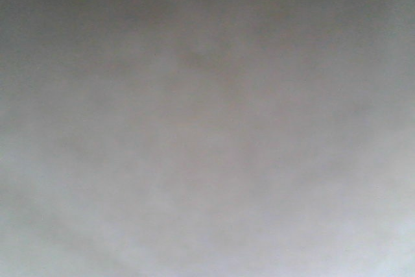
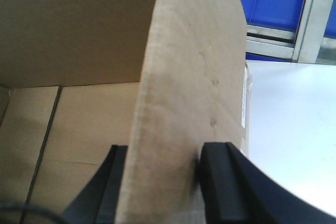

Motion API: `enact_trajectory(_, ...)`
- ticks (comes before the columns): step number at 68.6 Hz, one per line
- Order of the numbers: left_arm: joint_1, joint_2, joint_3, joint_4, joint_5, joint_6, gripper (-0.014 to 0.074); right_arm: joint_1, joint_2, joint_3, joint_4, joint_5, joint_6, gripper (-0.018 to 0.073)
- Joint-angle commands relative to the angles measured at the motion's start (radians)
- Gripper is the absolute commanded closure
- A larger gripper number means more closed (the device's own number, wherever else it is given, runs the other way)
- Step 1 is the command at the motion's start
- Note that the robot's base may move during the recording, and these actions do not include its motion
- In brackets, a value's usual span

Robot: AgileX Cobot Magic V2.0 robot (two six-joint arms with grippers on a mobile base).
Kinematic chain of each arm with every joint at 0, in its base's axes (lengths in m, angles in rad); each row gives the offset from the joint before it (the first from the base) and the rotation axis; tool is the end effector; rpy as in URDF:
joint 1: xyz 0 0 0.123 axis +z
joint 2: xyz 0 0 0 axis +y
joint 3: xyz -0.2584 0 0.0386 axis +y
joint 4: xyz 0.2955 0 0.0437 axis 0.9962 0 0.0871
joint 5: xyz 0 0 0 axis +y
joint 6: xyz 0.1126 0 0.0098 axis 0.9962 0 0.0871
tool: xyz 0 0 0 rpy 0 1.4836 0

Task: Grab box from left shelf to table start
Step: 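Carry the box with both grippers toward the white table, then lower the box onto the white table and open both grippers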

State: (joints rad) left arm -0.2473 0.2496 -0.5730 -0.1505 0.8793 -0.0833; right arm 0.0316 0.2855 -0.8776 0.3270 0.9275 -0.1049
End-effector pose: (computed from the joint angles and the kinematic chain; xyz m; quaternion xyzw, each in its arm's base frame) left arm 0.1188 -0.0435 0.3094 0.0591 0.8476 -0.1593 0.5027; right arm 0.0893 0.0319 0.4099 -0.0560 0.7767 0.1404 0.6115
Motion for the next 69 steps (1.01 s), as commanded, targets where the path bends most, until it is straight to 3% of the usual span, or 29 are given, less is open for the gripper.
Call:
enact_trajectory(1, -0.006, 0.011, -0.026, 0.0, -0.072, 0.019, 0.0688, -0.003, 0.012, -0.034, 0.05, -0.159, 0.014, 0.0496)
enact_trajectory(17, -0.006, 0.011, -0.043, -0.004, -0.12, 0.019, 0.0688, -0.003, 0.012, -0.034, 0.051, -0.154, 0.014, 0.0496)
enact_trajectory(31, -0.006, 0.077, -0.196, 0.041, -0.083, 0.019, 0.0688, -0.003, 0.083, -0.084, 0.051, -0.093, 0.014, 0.0496)
enact_trajectory(52, -0.006, 0.376, -0.51, 0.092, 0.078, 0.014, 0.0688, -0.003, 0.387, -0.296, 0.039, 0.152, 0.014, 0.0496)
enact_trajectory(61, -0.006, 0.52, -0.606, 0.126, 0.131, -0.036, 0.0688, -0.003, 0.523, -0.382, -0.012, 0.258, 0.014, 0.0496)
enact_trajectory(69, -0.006, 0.636, -0.66, 0.158, 0.137, -0.039, 0.0688, -0.003, 0.635, -0.427, -0.065, 0.273, 0.014, 0.0496)
